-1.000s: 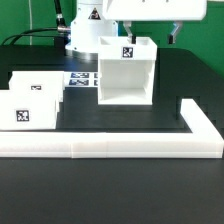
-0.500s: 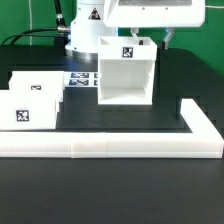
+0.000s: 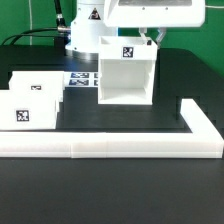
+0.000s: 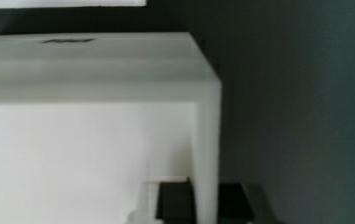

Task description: Assemble drawer

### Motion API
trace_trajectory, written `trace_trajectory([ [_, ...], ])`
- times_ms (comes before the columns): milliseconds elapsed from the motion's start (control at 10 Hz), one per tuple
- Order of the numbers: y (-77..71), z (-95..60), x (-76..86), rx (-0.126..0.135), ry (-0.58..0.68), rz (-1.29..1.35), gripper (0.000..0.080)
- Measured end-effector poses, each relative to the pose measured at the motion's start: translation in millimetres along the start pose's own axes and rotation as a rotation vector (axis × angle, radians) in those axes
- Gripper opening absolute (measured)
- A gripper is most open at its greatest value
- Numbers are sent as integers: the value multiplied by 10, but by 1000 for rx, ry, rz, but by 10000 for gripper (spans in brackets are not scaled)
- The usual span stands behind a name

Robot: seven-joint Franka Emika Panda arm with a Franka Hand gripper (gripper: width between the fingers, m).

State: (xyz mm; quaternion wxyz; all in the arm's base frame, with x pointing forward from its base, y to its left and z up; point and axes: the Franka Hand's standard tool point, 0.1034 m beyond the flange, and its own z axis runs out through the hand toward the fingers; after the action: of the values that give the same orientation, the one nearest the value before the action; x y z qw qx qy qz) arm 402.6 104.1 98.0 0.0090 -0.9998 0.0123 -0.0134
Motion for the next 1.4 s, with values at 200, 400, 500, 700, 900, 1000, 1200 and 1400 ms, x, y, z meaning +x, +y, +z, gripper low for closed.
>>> trace_trajectory([
  [200, 0, 0, 0, 0, 0, 0, 36],
  [400, 18, 2, 40, 2, 1, -34, 36],
  [500, 53, 4, 201, 9, 10, -52, 36],
  [700, 39, 10, 555, 20, 38, -48, 38],
  [900, 69, 18, 1036, 34, 81, -40, 38],
  [1000, 67, 24, 1151, 36, 91, -35, 38],
  [1200, 55, 28, 1650, 50, 155, -22, 38],
  [1400, 41, 33, 1731, 50, 192, -84, 38],
])
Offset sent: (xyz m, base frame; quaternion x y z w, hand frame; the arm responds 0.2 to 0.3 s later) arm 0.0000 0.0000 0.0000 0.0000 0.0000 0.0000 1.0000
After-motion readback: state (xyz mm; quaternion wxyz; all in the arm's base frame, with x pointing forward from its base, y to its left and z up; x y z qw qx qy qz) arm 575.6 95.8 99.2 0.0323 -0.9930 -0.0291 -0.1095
